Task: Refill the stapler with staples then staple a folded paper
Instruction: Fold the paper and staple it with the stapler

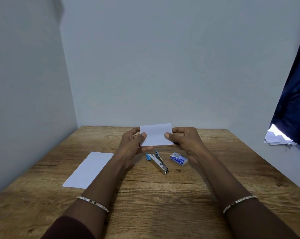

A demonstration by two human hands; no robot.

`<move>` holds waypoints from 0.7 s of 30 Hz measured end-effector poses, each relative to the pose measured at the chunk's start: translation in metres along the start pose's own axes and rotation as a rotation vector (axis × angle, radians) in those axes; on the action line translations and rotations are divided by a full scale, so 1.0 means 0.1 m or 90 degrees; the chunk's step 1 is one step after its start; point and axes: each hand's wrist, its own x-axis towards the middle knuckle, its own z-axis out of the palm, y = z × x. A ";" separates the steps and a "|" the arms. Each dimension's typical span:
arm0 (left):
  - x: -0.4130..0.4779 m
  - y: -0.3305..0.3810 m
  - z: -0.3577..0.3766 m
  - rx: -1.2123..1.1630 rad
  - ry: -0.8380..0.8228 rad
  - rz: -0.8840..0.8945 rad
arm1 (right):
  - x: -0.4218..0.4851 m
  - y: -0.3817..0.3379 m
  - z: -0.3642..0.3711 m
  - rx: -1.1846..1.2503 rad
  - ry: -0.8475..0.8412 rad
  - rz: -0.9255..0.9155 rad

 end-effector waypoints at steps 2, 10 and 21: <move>-0.01 -0.02 -0.01 0.047 0.014 0.021 | 0.01 0.00 -0.02 -0.028 -0.001 -0.012; -0.11 -0.02 0.00 0.377 0.045 0.225 | -0.05 -0.07 0.00 -0.271 -0.130 -0.130; -0.17 0.13 0.05 0.160 -0.024 0.093 | -0.09 -0.14 0.01 -0.224 -0.178 -0.122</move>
